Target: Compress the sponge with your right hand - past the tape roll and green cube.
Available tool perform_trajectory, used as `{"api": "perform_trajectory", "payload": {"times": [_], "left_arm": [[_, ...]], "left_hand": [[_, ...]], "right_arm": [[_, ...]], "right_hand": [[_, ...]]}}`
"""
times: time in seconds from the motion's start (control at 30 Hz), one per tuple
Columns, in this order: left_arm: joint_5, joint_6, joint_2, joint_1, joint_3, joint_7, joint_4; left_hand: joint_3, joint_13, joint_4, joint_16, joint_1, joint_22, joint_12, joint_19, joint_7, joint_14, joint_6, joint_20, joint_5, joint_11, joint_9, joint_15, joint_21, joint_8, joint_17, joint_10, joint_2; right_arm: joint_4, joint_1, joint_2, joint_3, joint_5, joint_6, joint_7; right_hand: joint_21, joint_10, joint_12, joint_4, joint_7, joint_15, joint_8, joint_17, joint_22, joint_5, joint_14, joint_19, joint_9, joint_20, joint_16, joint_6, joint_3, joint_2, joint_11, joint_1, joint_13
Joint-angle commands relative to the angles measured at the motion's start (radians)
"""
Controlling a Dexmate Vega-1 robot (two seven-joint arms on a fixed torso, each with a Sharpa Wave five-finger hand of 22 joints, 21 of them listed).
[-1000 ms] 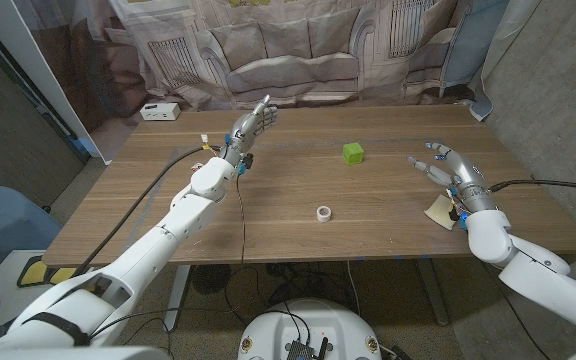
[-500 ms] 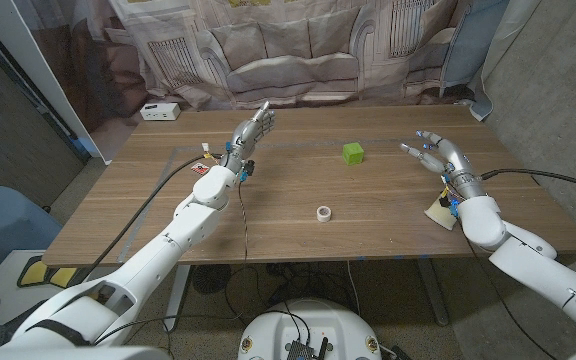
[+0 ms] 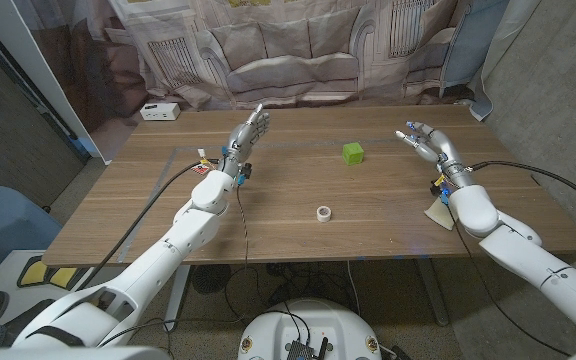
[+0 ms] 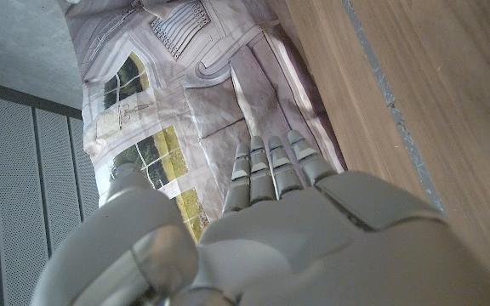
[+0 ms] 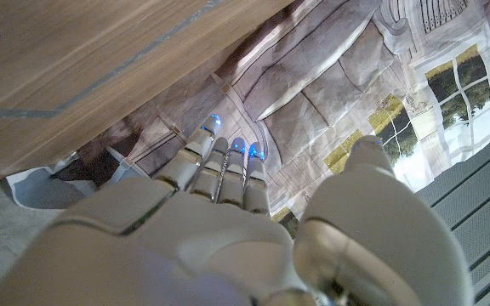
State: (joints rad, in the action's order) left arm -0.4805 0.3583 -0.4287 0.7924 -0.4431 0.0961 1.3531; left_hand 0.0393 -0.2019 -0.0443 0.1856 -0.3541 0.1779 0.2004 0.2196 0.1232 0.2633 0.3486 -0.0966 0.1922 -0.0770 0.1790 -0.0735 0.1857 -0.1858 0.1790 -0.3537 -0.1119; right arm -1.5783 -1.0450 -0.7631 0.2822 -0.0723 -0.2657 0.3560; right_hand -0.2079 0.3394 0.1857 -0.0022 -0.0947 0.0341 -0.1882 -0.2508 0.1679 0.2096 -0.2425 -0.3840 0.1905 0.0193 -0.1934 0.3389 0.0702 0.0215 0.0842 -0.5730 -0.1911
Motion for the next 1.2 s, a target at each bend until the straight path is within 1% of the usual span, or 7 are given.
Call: {"api": "perform_trajectory", "payload": {"times": [0.03, 0.17, 0.33, 0.5, 0.7, 0.83, 1.2], "left_arm": [[0.000, -0.068, -0.048, 0.044, 0.035, 0.066, 0.088], [-0.013, -0.054, -0.055, 0.054, 0.047, 0.056, 0.091], [-0.034, 0.011, -0.048, 0.052, 0.051, 0.001, 0.054], [-0.040, 0.026, -0.043, 0.055, 0.052, -0.007, 0.054], [-0.016, 0.030, -0.036, 0.050, 0.045, 0.011, 0.053], [-0.011, 0.033, -0.030, 0.041, 0.038, 0.006, 0.041], [-0.014, 0.009, -0.045, 0.035, 0.043, 0.004, 0.039]], "left_hand": [[-0.004, -0.004, -0.004, 0.006, 0.002, 0.002, 0.010, 0.011, -0.001, 0.014, 0.015, 0.002, -0.001, 0.005, 0.003, 0.002, 0.009, -0.009, 0.002, -0.012, 0.008], [-0.004, -0.004, -0.004, 0.006, 0.002, 0.002, 0.010, 0.010, -0.001, 0.014, 0.016, 0.003, -0.001, 0.004, 0.003, 0.002, 0.009, -0.009, 0.002, -0.011, 0.007], [-0.002, -0.003, -0.004, 0.005, 0.001, 0.002, 0.009, 0.006, -0.001, 0.013, 0.015, 0.005, -0.001, 0.003, 0.003, 0.001, 0.008, -0.008, 0.002, -0.008, 0.005], [-0.002, -0.003, -0.004, 0.003, 0.001, 0.002, 0.009, 0.001, -0.002, 0.009, 0.013, 0.007, 0.000, 0.003, 0.003, 0.000, 0.006, -0.007, 0.002, -0.007, 0.003], [-0.001, -0.003, -0.004, 0.002, 0.000, 0.002, 0.008, -0.002, -0.003, 0.006, 0.010, 0.007, 0.000, 0.007, 0.003, 0.000, 0.006, -0.005, 0.002, -0.004, 0.001], [0.000, -0.003, -0.004, 0.000, 0.001, 0.002, 0.007, -0.005, -0.003, 0.002, 0.006, 0.007, 0.000, 0.003, 0.003, 0.001, 0.005, -0.004, 0.002, 0.000, 0.001], [-0.001, -0.003, -0.005, -0.007, 0.003, 0.002, -0.003, -0.032, -0.003, -0.030, -0.026, 0.007, -0.001, -0.001, 0.003, -0.005, 0.000, 0.005, 0.002, 0.035, 0.003]], "right_arm": [[0.109, 0.089, 0.093, 0.047, -0.116, -0.098, -0.079], [0.106, 0.099, 0.114, 0.056, -0.116, -0.110, -0.069], [0.152, 0.119, 0.154, 0.071, -0.178, -0.180, -0.125], [0.184, 0.140, 0.182, 0.082, -0.220, -0.209, -0.166], [0.272, 0.198, 0.215, 0.094, -0.303, -0.262, -0.272], [0.317, 0.230, 0.232, 0.099, -0.349, -0.282, -0.332], [0.419, 0.288, 0.277, 0.113, -0.477, -0.281, -0.493]], "right_hand": [[0.008, -0.002, 0.005, 0.010, -0.004, 0.004, -0.004, -0.002, 0.002, -0.007, 0.003, 0.014, 0.003, 0.001, -0.005, 0.005, 0.000, -0.001, 0.013, 0.015, -0.002], [0.011, -0.006, 0.004, 0.012, -0.006, 0.006, -0.004, -0.001, 0.002, -0.008, 0.009, 0.018, 0.003, 0.001, -0.004, 0.003, -0.003, 0.000, 0.014, 0.022, -0.002], [0.013, -0.011, 0.003, 0.015, -0.007, 0.007, -0.003, 0.000, 0.002, -0.009, 0.016, 0.023, 0.003, 0.001, -0.002, -0.001, -0.006, -0.002, 0.012, 0.030, -0.002], [0.015, -0.017, 0.002, 0.017, -0.010, 0.011, -0.001, 0.001, 0.002, -0.010, 0.026, 0.028, 0.002, 0.002, 0.000, -0.008, -0.010, -0.004, 0.017, 0.040, -0.002], [0.021, -0.030, -0.001, 0.022, -0.010, 0.015, 0.001, 0.002, 0.003, -0.011, 0.043, 0.044, 0.002, 0.001, 0.003, -0.018, -0.016, -0.007, 0.021, 0.056, -0.002], [0.026, -0.044, -0.003, 0.025, -0.010, 0.016, 0.003, 0.004, 0.003, -0.011, 0.059, 0.061, 0.001, 0.011, 0.006, -0.029, -0.022, -0.011, 0.024, 0.068, -0.002], [0.030, -0.089, -0.007, 0.035, -0.013, 0.019, 0.009, 0.009, 0.003, -0.010, 0.103, 0.101, 0.000, 0.012, 0.009, -0.071, -0.038, -0.019, 0.030, 0.105, -0.002]]}}
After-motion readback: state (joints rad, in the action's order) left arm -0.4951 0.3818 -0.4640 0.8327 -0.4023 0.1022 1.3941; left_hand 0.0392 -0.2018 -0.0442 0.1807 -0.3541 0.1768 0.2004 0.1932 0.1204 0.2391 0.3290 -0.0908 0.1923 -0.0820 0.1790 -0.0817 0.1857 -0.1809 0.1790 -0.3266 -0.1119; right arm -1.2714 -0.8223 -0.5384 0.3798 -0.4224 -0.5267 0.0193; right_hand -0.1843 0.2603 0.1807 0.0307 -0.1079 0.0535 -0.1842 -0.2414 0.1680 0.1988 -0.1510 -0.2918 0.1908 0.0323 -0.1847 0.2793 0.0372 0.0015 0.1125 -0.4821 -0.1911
